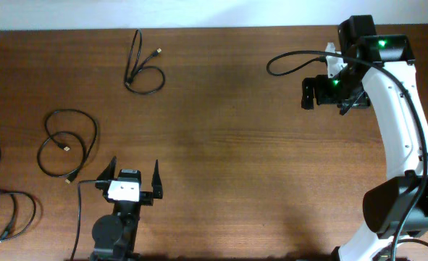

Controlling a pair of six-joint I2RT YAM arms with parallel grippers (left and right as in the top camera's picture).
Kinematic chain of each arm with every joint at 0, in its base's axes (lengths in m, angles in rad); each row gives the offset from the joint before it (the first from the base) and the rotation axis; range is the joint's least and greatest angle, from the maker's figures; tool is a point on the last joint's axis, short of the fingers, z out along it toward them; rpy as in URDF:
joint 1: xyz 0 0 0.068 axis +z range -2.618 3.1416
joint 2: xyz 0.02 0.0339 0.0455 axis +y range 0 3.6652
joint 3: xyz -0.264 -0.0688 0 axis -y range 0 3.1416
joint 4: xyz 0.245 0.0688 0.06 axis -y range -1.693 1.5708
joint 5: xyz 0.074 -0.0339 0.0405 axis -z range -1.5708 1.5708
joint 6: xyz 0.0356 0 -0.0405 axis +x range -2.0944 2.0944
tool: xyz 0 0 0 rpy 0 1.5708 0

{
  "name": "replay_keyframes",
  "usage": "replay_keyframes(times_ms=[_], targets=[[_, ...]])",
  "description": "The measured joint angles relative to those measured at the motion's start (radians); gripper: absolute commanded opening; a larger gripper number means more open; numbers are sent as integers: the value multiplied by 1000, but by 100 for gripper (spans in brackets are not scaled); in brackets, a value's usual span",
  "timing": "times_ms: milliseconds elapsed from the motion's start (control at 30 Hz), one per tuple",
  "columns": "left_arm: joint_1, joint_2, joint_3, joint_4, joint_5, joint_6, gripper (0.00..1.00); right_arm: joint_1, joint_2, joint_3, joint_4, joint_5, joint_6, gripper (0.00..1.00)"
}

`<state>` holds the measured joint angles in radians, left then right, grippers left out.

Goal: Untangle cables

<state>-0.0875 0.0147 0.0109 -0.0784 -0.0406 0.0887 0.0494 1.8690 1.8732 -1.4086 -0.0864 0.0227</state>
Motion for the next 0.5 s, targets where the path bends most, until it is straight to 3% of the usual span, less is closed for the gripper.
replay_keyframes(times_ms=[500], targets=[[5,0,0,0,4,2,99,0,0,0,0,0,0,99]])
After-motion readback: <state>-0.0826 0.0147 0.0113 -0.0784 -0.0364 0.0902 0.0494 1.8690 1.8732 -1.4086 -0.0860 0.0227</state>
